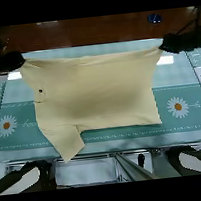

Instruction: Fold the shirts.

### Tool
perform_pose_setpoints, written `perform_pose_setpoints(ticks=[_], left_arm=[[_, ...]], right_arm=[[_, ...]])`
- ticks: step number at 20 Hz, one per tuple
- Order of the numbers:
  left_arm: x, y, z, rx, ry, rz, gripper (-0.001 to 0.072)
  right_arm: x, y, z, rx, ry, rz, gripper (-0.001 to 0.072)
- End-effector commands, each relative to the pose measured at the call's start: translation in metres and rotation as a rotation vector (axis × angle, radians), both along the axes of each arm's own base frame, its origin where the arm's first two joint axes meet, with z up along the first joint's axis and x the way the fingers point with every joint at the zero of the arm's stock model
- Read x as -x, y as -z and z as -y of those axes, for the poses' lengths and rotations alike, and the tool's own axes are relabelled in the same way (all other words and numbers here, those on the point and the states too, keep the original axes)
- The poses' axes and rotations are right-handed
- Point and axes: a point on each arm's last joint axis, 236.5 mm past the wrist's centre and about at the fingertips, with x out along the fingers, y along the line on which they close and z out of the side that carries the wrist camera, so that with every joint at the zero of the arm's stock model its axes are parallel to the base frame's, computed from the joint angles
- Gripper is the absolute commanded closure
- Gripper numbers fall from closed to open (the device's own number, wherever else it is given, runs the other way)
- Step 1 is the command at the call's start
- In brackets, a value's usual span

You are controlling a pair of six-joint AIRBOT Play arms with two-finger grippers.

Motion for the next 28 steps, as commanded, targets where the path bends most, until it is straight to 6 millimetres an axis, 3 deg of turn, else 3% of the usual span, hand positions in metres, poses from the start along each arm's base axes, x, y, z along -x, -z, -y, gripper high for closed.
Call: perform_pose_setpoints(ticks=[1, 4, 7, 10, 12, 16, 18, 20, 24, 27, 28], left_arm=[[-0.049, 0.062, 0.009, 0.068, -0.007, -0.138, 0.0688], [-0.056, 0.097, 0.023, 0.077, 0.039, -0.239, 0.0688], [-0.046, 0.116, 0.025, 0.069, 0.074, -0.308, 0.0687], [-0.035, 0.112, 0.008, 0.032, 0.138, -0.333, 0.0687], [-0.017, 0.114, 0.001, 0.041, 0.166, -0.406, 0.0687], [0.03, 0.144, 0.004, 0.018, 0.311, -0.593, 0.0687], [0.052, 0.162, 0.009, 0.03, 0.353, -0.699, 0.0687], [0.073, 0.176, 0.001, 0.003, 0.38, -0.797, 0.0687], [0.082, 0.184, -0.004, -0.018, 0.382, -0.833, 0.0687], [0.082, 0.184, -0.002, -0.019, 0.383, -0.834, 0.0683], [0.082, 0.184, -0.002, -0.01, 0.353, -0.845, 0.0628]], right_arm=[[-0.065, 0.053, -0.002, -0.075, 0.038, -0.048, 0.0687], [-0.084, 0.088, -0.006, -0.122, 0.053, -0.115, 0.0686], [-0.069, 0.119, -0.014, -0.13, 0.012, -0.228, 0.0686], [-0.06, 0.12, 0.002, -0.108, 0.017, -0.259, 0.0686], [-0.047, 0.119, 0.008, -0.123, 0.004, -0.304, 0.0686], [-0.016, 0.14, 0.019, -0.032, -0.054, -0.424, 0.0686], [0.002, 0.155, 0.013, -0.013, -0.094, -0.49, 0.0686], [0.018, 0.165, 0.01, -0.006, -0.121, -0.546, 0.0686], [0.043, 0.182, 0.019, 0.039, -0.14, -0.638, 0.0686], [0.049, 0.195, 0.017, 0.029, -0.145, -0.673, 0.0685], [0.049, 0.198, 0.015, 0.017, -0.141, -0.678, 0.0638]])
